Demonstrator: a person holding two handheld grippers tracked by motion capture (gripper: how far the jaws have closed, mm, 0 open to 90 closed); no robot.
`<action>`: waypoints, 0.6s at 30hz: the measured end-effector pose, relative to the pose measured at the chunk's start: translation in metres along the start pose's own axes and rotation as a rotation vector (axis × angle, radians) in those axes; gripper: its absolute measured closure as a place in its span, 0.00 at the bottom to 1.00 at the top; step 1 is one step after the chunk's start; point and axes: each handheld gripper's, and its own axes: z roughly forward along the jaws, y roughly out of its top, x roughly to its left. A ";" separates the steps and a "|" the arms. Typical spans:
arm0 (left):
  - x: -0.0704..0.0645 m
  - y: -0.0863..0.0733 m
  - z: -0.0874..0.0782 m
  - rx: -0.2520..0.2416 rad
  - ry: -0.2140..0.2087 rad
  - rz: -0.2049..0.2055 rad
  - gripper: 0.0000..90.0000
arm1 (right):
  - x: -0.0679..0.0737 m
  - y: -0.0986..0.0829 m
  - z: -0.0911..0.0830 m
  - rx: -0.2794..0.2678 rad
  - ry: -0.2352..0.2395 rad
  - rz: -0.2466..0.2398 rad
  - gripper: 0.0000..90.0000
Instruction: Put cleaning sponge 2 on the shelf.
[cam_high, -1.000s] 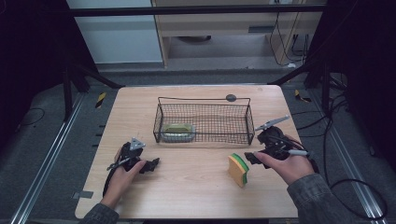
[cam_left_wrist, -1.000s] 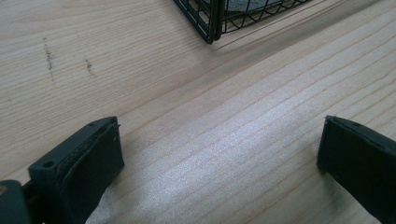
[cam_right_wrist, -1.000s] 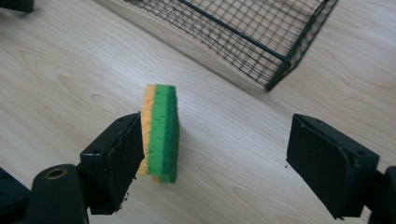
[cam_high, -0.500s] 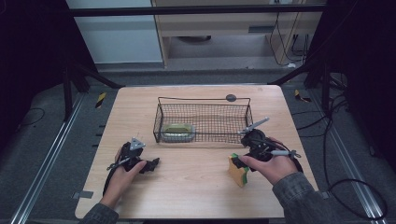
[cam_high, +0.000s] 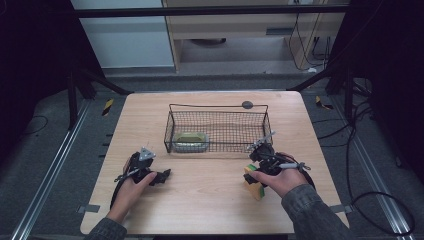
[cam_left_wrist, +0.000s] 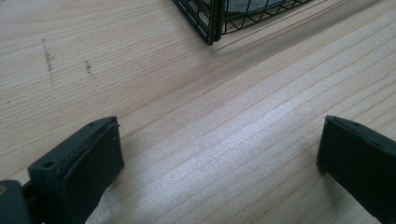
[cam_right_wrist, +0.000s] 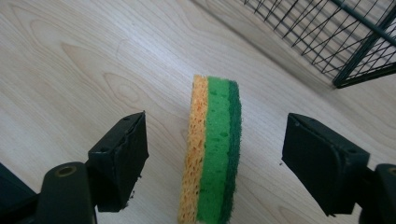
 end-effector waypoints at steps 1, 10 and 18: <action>0.000 0.000 0.000 0.000 0.000 0.000 0.00 | 0.000 0.000 0.003 0.009 0.000 0.009 0.26; 0.000 0.000 0.000 0.000 -0.003 0.003 0.00 | -0.004 -0.001 0.023 0.060 -0.001 0.024 0.32; 0.001 0.000 0.000 0.000 -0.004 0.004 0.00 | -0.003 -0.006 0.029 0.090 0.009 0.022 0.52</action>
